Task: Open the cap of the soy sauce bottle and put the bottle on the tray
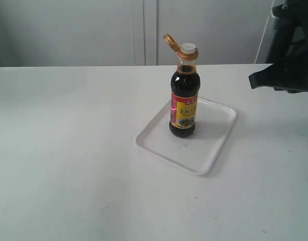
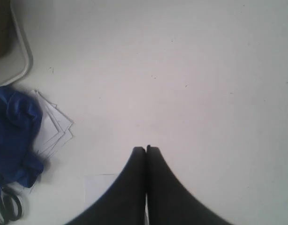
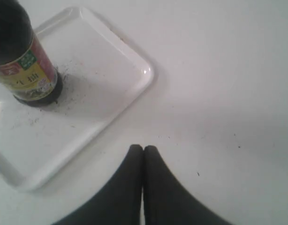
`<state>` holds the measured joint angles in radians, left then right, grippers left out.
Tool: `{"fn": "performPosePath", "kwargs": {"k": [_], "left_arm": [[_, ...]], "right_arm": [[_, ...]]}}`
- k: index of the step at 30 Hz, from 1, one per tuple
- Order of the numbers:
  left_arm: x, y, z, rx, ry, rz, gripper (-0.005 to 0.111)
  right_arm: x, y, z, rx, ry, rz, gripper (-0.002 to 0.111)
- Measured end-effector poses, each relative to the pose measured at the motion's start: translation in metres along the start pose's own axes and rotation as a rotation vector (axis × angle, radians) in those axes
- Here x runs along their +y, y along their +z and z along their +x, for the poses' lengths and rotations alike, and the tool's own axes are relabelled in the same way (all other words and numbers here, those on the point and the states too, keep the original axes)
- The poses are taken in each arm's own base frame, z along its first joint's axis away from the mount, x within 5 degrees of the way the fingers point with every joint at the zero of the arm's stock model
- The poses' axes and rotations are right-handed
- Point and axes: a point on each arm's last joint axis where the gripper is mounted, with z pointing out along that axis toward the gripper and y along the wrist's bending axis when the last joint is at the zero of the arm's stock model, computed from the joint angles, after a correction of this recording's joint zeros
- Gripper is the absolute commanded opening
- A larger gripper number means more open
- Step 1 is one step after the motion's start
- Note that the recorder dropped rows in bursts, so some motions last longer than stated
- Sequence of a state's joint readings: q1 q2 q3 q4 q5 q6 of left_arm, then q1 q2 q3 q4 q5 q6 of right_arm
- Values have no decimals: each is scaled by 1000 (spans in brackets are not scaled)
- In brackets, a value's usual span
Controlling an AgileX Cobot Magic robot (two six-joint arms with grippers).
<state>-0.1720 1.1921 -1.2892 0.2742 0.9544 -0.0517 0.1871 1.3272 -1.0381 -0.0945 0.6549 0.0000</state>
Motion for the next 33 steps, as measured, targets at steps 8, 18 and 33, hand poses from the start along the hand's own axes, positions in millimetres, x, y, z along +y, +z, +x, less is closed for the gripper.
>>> {"fn": "performPosePath", "kwargs": {"k": [8, 18, 33], "left_arm": [[2, -4, 4, 5, -18, 15, 0], [-5, -23, 35, -152, -24, 27, 0], [-21, -34, 101, -484, -53, 8, 0]], "right_arm": [[1, -7, 11, 174, -75, -26, 0], [-2, -45, 3, -48, -64, -1, 0], [1, -108, 53, -549, -61, 35, 0]]}}
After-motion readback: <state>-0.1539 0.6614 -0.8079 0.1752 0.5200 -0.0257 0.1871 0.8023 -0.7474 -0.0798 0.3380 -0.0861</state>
